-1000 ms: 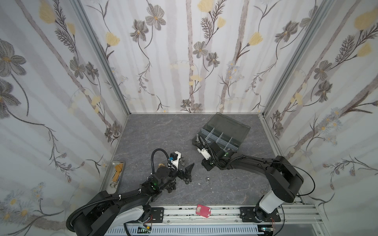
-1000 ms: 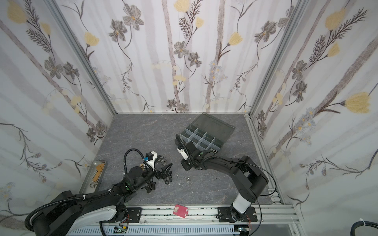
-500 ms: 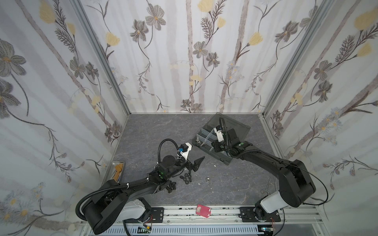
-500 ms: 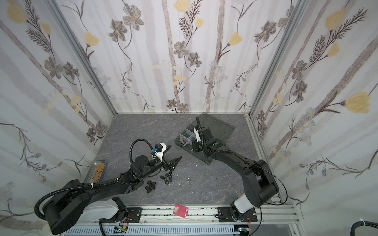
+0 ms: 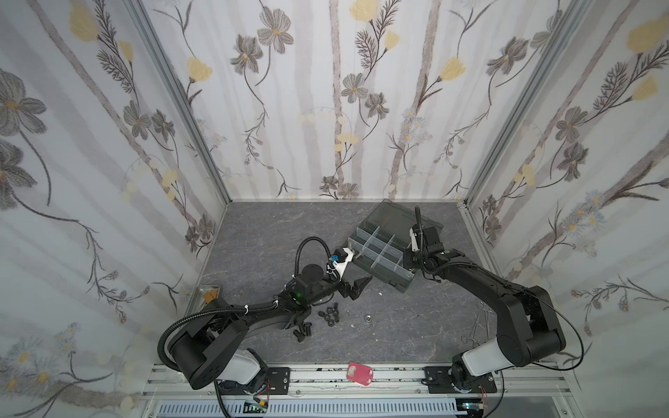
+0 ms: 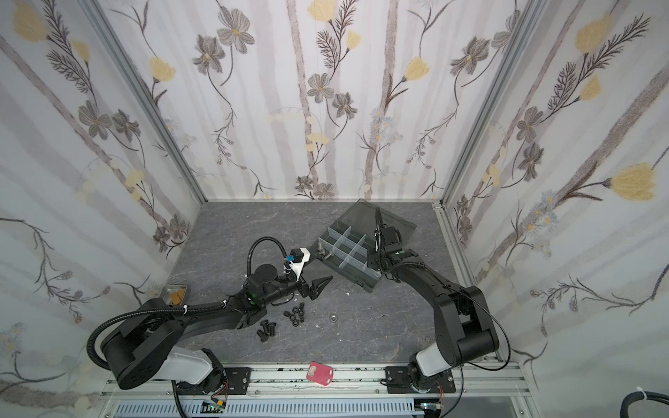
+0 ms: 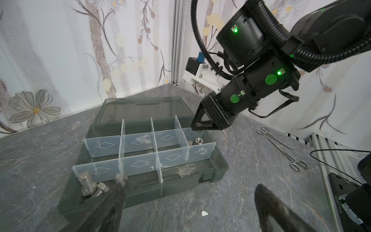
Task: Sort the screws and nuts into containers
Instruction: Place the nut into the container.
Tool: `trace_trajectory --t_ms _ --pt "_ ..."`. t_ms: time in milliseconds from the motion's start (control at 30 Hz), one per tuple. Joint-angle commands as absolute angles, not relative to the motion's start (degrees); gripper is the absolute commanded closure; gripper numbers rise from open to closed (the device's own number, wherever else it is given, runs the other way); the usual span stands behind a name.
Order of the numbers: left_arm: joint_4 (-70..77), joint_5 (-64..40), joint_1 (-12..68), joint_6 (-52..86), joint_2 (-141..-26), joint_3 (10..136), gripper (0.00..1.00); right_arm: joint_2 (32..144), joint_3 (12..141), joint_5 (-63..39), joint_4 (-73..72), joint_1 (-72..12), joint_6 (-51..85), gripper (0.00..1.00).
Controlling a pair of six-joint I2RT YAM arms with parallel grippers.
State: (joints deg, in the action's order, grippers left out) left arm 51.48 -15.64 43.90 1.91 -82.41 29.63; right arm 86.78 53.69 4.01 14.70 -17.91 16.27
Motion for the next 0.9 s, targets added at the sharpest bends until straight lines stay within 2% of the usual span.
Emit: trace_trajectory --t_ms 0,167,333,500,567,700,867 --pt "52.95 -17.53 43.86 2.52 -83.65 30.41 0.00 86.90 53.11 6.28 14.60 -17.10 17.40 0.79" --pt "53.61 -18.02 43.86 2.81 -84.77 30.94 0.00 87.78 53.00 6.75 14.44 -16.87 17.40 0.75" --pt "53.76 -17.72 43.76 2.97 -84.05 30.34 0.00 87.95 53.52 7.18 14.59 -16.74 17.23 0.56" --pt "54.28 -16.57 43.22 3.57 -80.48 27.29 0.00 85.66 53.96 5.05 15.03 -16.87 16.79 0.50" --pt "52.56 -15.88 42.85 3.78 -77.86 25.77 0.00 83.42 53.59 0.36 14.25 -17.68 14.85 0.48" --pt "47.54 -13.56 42.56 3.78 -72.38 21.65 0.00 79.70 50.79 -6.55 12.51 -23.87 11.58 0.43" --pt "40.25 -11.44 42.63 7.98 -65.34 16.39 0.00 79.26 44.83 -7.60 11.04 -35.86 12.02 0.40"
